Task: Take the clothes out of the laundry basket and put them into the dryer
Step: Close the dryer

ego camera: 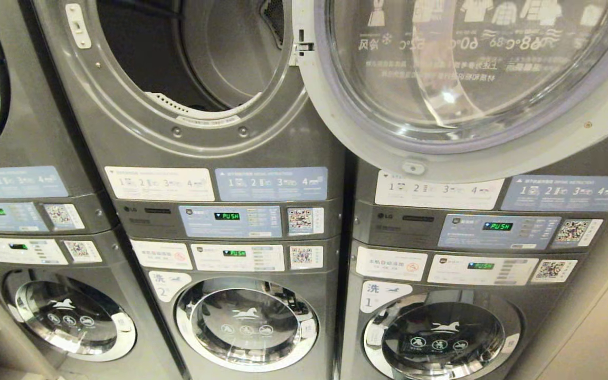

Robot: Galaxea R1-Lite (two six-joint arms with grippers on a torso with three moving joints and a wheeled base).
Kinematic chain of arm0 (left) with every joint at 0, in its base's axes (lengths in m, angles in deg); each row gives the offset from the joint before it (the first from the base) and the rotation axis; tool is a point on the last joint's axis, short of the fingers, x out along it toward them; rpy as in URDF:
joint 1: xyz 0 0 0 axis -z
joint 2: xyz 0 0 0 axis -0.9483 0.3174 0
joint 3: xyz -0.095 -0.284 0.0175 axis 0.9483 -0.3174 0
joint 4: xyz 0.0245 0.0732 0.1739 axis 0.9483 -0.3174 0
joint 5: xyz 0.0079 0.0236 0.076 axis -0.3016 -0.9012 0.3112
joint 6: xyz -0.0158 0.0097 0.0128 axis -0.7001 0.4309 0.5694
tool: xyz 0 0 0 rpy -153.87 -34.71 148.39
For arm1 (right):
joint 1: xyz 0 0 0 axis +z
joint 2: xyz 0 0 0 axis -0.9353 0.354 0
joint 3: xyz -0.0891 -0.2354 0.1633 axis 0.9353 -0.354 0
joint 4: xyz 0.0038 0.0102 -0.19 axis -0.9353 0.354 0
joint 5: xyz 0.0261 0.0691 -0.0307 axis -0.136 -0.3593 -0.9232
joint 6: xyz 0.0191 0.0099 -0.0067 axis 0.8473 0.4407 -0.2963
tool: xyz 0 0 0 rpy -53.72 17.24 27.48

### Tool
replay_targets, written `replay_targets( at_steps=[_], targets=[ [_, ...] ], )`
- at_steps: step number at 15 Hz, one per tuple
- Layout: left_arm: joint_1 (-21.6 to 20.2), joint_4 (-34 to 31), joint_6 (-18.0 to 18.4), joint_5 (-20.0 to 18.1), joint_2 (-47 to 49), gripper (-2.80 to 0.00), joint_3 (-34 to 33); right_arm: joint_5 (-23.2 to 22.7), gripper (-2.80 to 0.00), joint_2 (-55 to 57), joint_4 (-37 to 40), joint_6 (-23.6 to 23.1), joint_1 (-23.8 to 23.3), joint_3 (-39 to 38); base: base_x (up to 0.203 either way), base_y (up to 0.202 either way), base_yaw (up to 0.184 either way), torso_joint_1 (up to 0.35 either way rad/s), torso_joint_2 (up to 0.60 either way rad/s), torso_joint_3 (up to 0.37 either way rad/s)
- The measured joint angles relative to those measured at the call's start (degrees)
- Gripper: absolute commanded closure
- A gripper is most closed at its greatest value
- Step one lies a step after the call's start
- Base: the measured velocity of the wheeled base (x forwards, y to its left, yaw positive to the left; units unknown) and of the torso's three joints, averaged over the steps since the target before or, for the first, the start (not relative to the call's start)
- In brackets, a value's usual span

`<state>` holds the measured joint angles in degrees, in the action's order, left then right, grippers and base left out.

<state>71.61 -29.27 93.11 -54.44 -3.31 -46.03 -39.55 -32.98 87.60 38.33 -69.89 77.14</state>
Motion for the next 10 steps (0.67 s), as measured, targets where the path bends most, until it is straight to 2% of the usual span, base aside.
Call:
replay_targets(
  at_steps=[5,8,10],
  targets=[
    [-0.01,0.0,-0.06,0.02,0.0,0.0,0.0,0.29,0.0,0.07,1.07,-0.38,0.0,1.08,0.0,0.0,0.0,0.003,0.0,0.193],
    [-0.04,-0.06,-0.22,0.02,0.0,0.0,0.0,3.11,0.0,4.9,0.91,0.82,-0.09,9.95,0.0,0.0,0.0,0.0,0.0,0.06],
    [0.0,-0.06,-0.26,0.03,0.0,0.0,0.0,6.82,0.0,15.13,-0.38,4.54,-0.23,19.27,0.0,0.0,0.0,0.0,0.0,0.0]
  ],
)
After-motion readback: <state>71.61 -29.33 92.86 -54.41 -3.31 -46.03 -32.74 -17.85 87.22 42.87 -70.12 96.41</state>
